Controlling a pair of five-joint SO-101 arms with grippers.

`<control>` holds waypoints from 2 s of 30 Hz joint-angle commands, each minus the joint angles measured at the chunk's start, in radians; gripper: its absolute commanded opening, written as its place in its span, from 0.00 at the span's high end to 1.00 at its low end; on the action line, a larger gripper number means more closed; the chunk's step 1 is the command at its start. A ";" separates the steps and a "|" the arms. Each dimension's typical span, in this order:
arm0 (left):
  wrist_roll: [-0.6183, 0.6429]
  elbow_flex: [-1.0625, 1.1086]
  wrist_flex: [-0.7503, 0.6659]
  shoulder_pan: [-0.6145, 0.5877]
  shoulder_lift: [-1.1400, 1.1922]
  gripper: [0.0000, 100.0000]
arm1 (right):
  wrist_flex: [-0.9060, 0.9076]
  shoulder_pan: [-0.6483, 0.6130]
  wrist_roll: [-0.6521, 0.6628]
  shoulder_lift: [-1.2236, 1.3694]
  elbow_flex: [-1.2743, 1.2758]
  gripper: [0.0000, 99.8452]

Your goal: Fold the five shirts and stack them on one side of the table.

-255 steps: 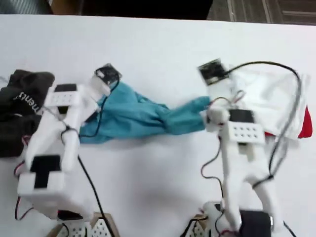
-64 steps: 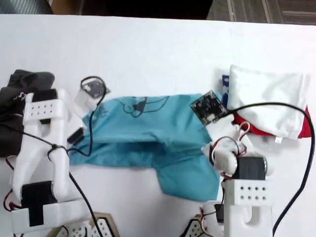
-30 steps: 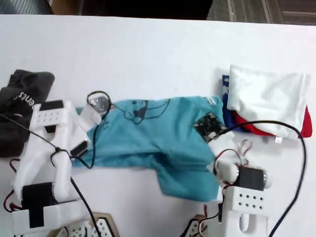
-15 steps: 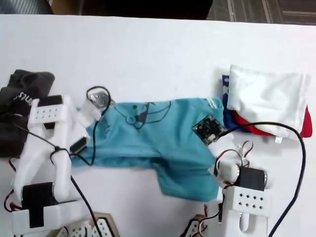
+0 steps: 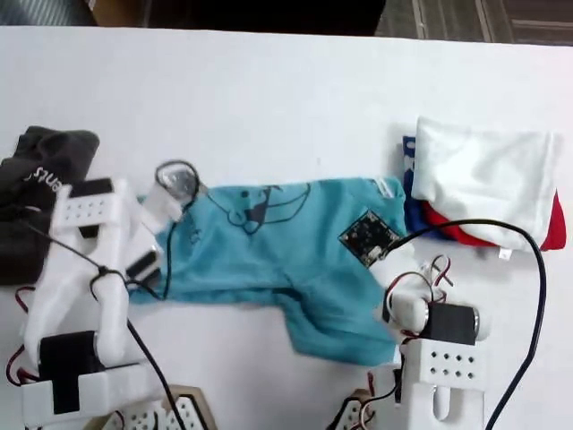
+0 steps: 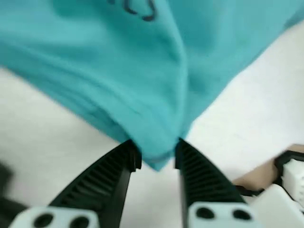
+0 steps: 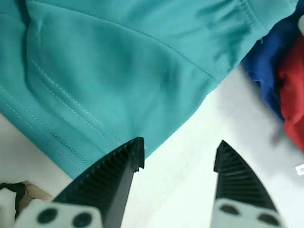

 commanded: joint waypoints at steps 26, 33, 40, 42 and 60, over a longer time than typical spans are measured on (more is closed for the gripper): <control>0.256 -1.041 0.078 0.107 0.862 0.76 | -0.542 -0.101 -0.311 0.972 -0.654 0.85; 0.256 -1.307 0.193 0.041 1.066 0.76 | -0.461 -0.176 -0.351 1.288 -0.855 0.85; 0.345 -1.644 0.259 -0.078 1.224 0.76 | -0.412 -0.127 -0.350 1.458 -0.953 0.85; 0.353 -1.725 0.259 -0.084 1.264 0.76 | -0.412 -0.108 -0.347 1.486 -0.982 0.85; 0.410 -2.103 0.370 -0.051 1.298 0.76 | -0.165 -0.094 -0.344 1.626 -1.386 0.85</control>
